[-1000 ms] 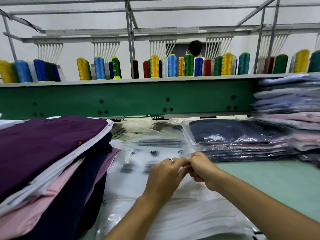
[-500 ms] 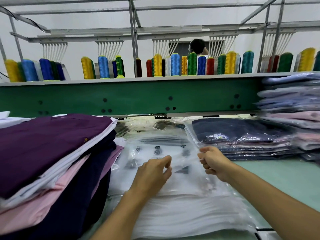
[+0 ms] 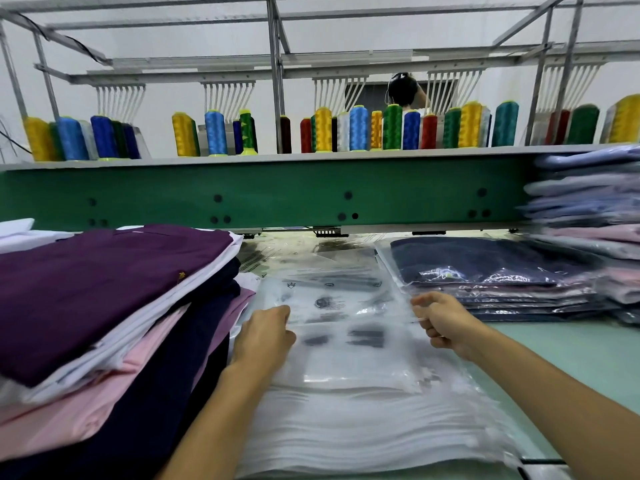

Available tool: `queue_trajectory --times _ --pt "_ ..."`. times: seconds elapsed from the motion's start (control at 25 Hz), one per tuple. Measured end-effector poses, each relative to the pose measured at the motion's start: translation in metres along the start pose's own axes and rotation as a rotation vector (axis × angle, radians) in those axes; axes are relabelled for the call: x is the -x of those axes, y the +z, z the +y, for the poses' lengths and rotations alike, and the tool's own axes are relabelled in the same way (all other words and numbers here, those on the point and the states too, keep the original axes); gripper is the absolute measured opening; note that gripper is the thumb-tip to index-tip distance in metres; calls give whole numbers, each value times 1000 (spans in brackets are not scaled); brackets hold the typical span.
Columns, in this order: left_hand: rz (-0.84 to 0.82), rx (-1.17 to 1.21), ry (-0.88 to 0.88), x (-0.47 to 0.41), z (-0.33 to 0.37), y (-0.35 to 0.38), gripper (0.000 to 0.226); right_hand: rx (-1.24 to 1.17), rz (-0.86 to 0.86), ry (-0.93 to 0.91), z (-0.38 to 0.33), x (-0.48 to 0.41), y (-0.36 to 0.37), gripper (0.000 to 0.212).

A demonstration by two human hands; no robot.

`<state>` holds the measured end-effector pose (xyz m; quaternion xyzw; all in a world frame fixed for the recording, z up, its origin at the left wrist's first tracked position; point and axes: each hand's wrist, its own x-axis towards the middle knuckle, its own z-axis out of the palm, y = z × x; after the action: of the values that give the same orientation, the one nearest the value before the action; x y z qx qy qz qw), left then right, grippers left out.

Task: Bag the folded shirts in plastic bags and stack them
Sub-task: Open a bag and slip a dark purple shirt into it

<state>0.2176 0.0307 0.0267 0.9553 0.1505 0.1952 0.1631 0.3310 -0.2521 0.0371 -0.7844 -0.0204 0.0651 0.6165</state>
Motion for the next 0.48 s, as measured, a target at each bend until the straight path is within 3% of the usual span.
queue_trajectory --times 0.16,0.32,0.48 --pt "114 -28 -72 -2 -5 -7 17 -19 37 15 -1 -5 -3 16" --pt "166 -46 -105 -3 -10 -6 30 -30 70 21 2 -8 -8 14" --pt "142 -24 -118 -2 -10 -7 20 -38 99 17 2 -8 -10 12"
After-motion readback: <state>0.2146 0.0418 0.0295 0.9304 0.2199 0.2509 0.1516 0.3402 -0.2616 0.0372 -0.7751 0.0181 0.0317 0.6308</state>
